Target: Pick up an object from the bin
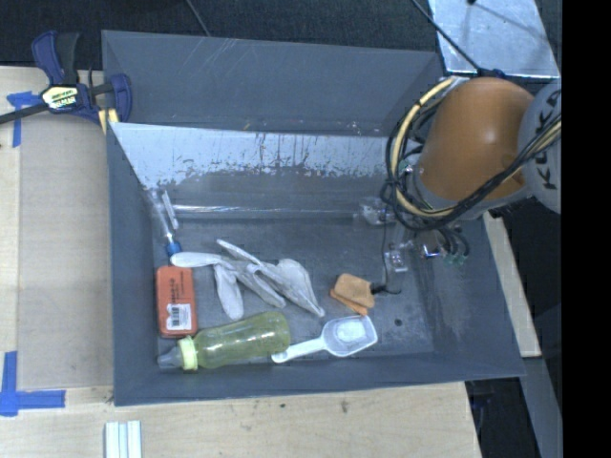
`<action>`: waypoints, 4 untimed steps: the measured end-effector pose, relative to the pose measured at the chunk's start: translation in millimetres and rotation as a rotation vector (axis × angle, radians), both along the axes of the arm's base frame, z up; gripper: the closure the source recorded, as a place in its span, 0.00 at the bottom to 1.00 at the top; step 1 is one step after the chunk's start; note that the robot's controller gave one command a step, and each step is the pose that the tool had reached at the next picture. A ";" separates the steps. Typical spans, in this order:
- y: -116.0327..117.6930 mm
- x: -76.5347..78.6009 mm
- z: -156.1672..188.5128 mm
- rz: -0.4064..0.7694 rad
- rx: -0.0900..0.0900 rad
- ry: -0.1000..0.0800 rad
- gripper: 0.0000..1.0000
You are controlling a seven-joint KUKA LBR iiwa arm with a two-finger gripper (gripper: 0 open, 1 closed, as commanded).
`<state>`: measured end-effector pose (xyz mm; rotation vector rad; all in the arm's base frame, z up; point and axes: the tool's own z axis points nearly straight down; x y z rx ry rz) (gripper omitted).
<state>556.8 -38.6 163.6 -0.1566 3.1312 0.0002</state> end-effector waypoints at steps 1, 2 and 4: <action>-49.9 -22.6 -0.5 0.023 -0.002 0.006 0.00; -24.3 -21.4 -33.9 0.005 -0.003 -0.002 0.00; 8.9 -28.9 -92.4 -0.062 0.000 0.003 1.00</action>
Offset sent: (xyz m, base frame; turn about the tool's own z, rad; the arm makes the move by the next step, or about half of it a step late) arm -0.0241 -0.0007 -0.0580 -0.0021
